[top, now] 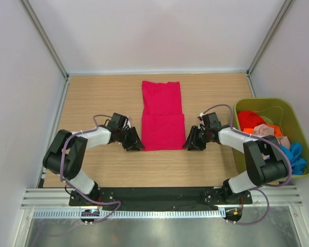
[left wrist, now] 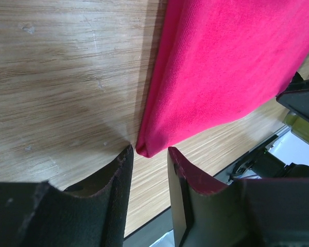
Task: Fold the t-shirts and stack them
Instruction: Fold the tshirt
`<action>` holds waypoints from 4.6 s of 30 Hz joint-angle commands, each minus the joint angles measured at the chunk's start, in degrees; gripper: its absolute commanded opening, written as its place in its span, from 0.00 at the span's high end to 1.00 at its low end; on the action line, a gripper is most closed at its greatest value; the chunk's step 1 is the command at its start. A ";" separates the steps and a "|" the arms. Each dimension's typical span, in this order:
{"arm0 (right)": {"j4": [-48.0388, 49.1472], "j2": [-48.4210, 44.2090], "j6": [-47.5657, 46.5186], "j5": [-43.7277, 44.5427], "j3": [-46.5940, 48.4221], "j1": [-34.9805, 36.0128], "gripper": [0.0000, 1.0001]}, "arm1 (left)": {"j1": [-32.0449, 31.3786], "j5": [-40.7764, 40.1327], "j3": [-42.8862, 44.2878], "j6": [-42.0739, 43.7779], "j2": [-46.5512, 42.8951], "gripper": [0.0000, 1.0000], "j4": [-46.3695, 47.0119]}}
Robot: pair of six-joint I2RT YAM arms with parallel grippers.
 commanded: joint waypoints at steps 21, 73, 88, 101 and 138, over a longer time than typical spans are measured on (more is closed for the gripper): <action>-4.17 -10.97 -1.96 5.63 -4.21 0.78 0.99 | -6.31 -10.59 -1.53 -0.65 -3.96 1.00 -7.01; -15.17 15.88 -9.35 16.10 53.43 0.87 0.99 | 4.76 -9.37 64.19 5.41 19.84 1.00 -31.97; -6.58 34.45 -8.47 13.11 69.71 -2.73 0.99 | 11.18 0.57 82.32 1.03 41.03 1.00 -17.31; 11.19 41.48 -8.04 9.85 68.47 -4.76 0.99 | 13.90 -0.04 92.15 0.14 52.37 0.98 -2.54; 6.18 29.88 -9.35 -3.94 40.71 -3.79 0.57 | 10.92 3.47 48.66 14.56 30.84 0.68 -4.11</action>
